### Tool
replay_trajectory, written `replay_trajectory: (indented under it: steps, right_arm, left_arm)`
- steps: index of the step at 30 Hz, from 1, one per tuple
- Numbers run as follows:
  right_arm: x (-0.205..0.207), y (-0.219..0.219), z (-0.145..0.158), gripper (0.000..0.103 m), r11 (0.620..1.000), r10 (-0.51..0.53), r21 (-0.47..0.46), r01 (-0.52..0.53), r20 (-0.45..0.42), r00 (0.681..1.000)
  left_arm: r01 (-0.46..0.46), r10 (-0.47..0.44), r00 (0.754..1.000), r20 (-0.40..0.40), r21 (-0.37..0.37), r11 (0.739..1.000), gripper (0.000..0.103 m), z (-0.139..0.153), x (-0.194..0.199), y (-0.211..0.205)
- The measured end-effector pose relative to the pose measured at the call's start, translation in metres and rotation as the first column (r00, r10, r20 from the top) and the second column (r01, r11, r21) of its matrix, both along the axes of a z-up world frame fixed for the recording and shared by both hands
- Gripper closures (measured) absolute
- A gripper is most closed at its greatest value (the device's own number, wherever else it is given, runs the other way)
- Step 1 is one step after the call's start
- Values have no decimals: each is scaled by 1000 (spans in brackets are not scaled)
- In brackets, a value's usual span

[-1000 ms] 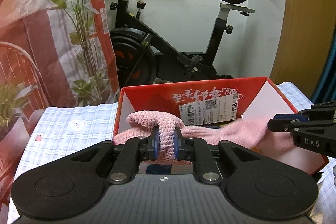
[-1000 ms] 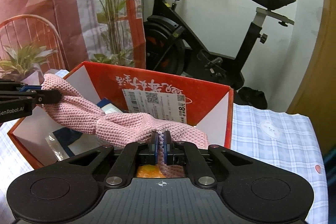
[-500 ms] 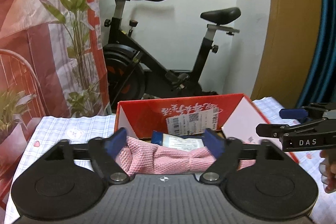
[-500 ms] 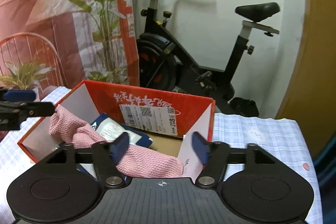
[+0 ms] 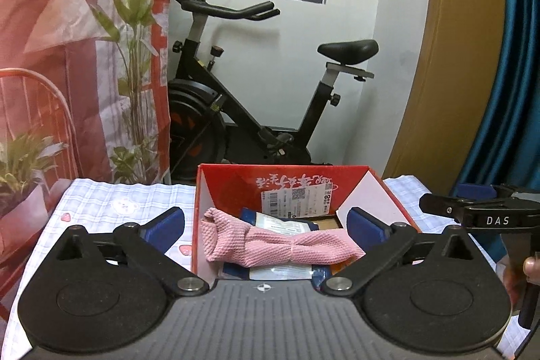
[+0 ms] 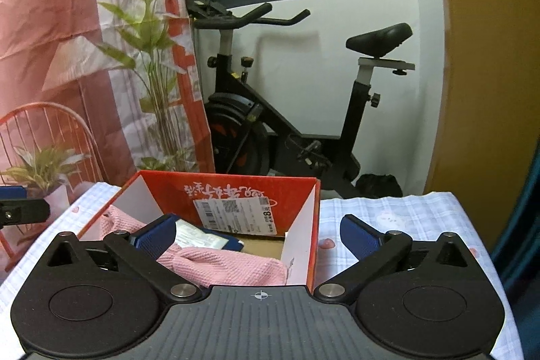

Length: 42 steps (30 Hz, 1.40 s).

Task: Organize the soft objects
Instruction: 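Lower the pink towel into the box and open both grippers, then lower both grippers to the cream knit towel and close on it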

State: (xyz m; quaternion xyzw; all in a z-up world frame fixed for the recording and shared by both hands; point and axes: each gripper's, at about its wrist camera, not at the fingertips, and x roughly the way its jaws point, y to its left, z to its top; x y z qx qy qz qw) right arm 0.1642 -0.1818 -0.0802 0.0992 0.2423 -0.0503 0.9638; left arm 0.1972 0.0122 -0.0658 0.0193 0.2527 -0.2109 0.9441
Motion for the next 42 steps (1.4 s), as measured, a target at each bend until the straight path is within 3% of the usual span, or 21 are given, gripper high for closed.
replay_trajectory:
  steps: [13, 23, 34, 38, 42]
  right_arm:
    - [-36, 21, -3, 0, 1000, 20, 0, -20, 35, 999]
    - [-71, 24, -26, 0, 999, 46, -24, -45, 75, 996]
    - [-104, 42, -77, 1, 997, 81, -18, -81, 32, 996]
    - [-113, 51, -103, 6, 996, 87, 8, -87, -13, 996]
    - [-118, 54, -121, 13, 996, 91, 28, -90, -43, 995]
  left_arm:
    - [-32, 32, 999, -2, -13, 999, 0, -13, -33, 28]
    - [-53, 51, 997, -52, -24, 998, 0, -46, -53, 52]
    - [-29, 25, 985, -168, -17, 999, 0, -110, -58, 48]
    - [-24, 26, 983, -184, 10, 1000, 1, -133, -55, 44]
    - [-35, 29, 974, -224, -23, 999, 1, -148, -51, 46]
